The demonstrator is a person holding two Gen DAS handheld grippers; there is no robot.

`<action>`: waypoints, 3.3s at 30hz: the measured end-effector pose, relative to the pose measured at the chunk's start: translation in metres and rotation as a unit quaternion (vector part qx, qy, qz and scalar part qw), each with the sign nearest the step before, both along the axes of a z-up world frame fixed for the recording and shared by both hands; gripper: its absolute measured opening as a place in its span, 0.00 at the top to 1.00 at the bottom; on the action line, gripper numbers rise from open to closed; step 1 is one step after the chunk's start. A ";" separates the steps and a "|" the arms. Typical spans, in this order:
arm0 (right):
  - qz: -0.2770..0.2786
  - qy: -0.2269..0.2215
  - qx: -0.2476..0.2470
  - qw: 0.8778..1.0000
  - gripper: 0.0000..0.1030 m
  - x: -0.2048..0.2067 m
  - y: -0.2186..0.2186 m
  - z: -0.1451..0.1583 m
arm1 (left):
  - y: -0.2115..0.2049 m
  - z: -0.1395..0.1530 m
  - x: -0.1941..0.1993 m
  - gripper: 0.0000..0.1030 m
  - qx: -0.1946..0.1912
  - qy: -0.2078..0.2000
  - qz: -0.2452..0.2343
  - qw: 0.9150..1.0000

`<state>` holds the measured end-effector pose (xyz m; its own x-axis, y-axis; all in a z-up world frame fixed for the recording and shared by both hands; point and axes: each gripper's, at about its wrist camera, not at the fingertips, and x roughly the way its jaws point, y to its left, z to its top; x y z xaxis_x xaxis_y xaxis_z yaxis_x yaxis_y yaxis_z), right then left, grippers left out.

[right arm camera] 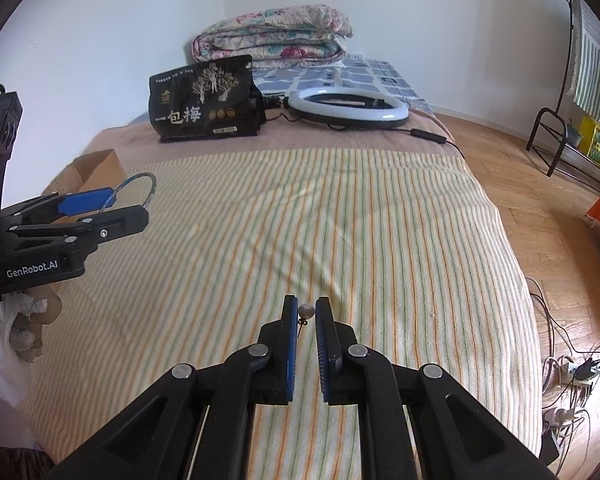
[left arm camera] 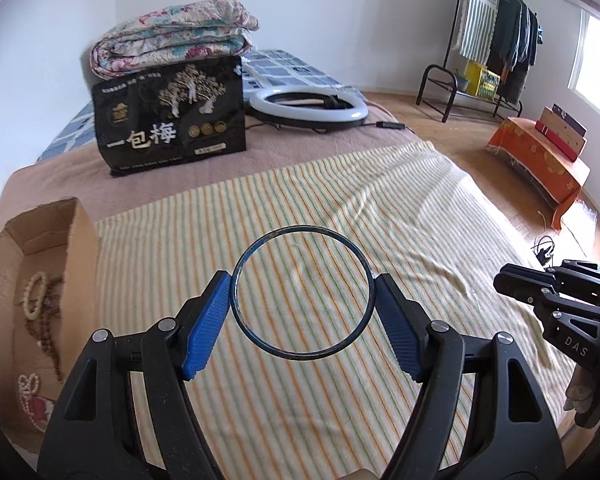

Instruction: Organize jewelry

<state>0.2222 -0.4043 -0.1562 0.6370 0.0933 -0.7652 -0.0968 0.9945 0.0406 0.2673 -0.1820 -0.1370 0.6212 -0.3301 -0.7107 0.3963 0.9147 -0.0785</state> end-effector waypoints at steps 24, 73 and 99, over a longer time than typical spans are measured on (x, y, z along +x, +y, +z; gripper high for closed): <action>0.093 -0.059 0.014 0.994 0.94 0.011 0.127 0.080 | 0.156 0.066 -0.044 0.28 -0.005 -0.067 0.097 0.993; 0.206 -0.037 0.050 0.977 0.40 0.136 0.334 0.052 | 0.260 0.019 0.003 0.27 0.003 -0.031 0.149 0.988; 0.181 -0.067 0.046 0.980 0.14 0.115 0.320 0.073 | 0.258 0.041 -0.019 0.23 0.002 -0.050 0.154 0.987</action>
<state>0.3369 -0.0846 -0.0829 0.6432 0.3965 -0.6550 -0.4541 0.8863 0.0907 0.2485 0.0757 -0.0959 0.7593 -0.1110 -0.6412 0.1044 0.9934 -0.0483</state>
